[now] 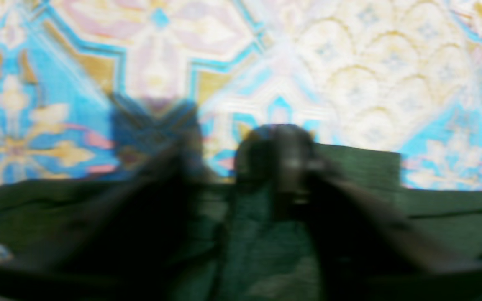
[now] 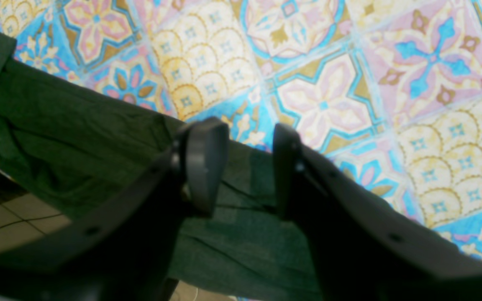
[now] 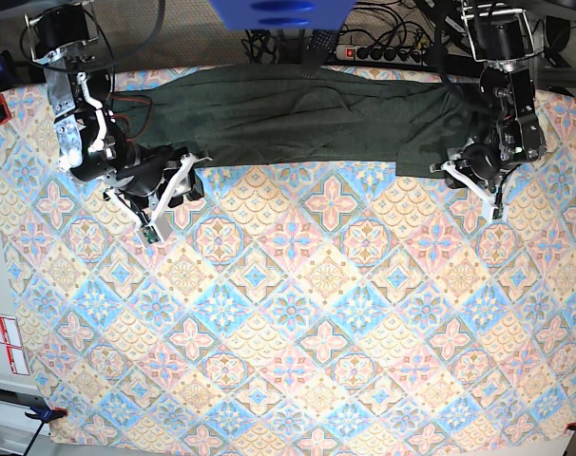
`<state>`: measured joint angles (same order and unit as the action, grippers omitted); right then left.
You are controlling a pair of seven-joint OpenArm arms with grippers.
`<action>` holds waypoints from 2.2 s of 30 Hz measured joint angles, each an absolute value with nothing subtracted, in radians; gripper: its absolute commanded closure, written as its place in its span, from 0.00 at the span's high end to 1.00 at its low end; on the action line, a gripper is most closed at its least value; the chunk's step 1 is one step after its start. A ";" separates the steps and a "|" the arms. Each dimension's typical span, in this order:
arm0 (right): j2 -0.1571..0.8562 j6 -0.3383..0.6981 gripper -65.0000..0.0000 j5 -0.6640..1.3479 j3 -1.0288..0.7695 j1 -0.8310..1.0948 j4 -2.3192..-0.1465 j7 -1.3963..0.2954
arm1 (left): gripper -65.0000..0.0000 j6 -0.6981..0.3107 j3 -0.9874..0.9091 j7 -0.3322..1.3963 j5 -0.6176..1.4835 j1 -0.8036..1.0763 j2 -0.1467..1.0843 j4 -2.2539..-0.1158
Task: Fold the T-shirt properly
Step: 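Release the cuff and regrasp the strip end with the left gripper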
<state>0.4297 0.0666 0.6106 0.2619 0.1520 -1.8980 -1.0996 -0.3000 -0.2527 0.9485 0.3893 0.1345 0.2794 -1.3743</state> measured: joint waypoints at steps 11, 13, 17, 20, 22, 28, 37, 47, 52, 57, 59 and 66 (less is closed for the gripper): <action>0.427 0.067 0.33 0.614 0.262 0.150 -1.898 -1.097 | 0.00 -0.315 -0.213 0.994 0.408 0.176 0.257 -1.483; 0.428 0.066 0.33 0.609 0.262 0.150 -1.898 -1.103 | 0.00 -0.329 -0.229 1.007 0.430 0.207 0.242 -1.559; 0.430 0.066 0.33 0.610 0.262 0.151 -1.898 -1.100 | 0.00 -0.317 -0.320 0.994 0.411 0.242 0.266 -1.673; 0.427 0.066 0.33 0.611 0.262 0.149 -1.898 -1.100 | 0.00 -0.315 -0.382 0.994 0.404 0.289 0.266 -1.738; 0.430 0.065 0.33 0.609 0.262 0.150 -1.898 -1.100 | 0.00 -0.319 -0.415 1.002 0.411 0.331 0.254 -1.781; 0.430 0.066 0.33 0.610 0.262 0.150 -1.898 -1.100 | 0.00 -0.319 -0.539 0.996 0.414 0.424 0.258 -1.861; 0.429 0.067 0.33 0.611 0.262 0.152 -1.898 -1.100 | 0.00 -0.315 -0.670 1.002 0.407 0.477 0.260 -1.855; 0.427 0.067 0.33 0.611 0.291 0.150 -1.898 -1.100 | 0.51 -0.318 -0.656 1.032 0.411 0.468 0.266 -1.855; 0.430 0.067 0.33 0.611 0.291 0.150 -1.898 -1.100 | 0.65 -0.323 -0.583 1.082 0.422 0.461 0.353 -1.797; 0.430 0.067 0.33 0.611 0.291 0.152 -1.898 -1.100 | 0.65 -0.316 -0.540 1.096 0.532 0.446 0.472 -1.631; 0.430 0.067 0.33 0.610 0.291 0.152 -1.898 -1.102 | 0.65 -0.319 -0.488 1.092 0.618 0.431 0.531 -1.565; 0.430 0.067 0.33 0.611 0.291 0.152 -1.898 -1.100 | 0.66 -0.317 -0.439 1.087 0.716 0.388 0.580 -1.436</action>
<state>0.4297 0.0666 0.6106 0.2909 0.1520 -1.8984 -1.1000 -0.3168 -0.4385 1.0870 0.7162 0.3878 0.5804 -1.4357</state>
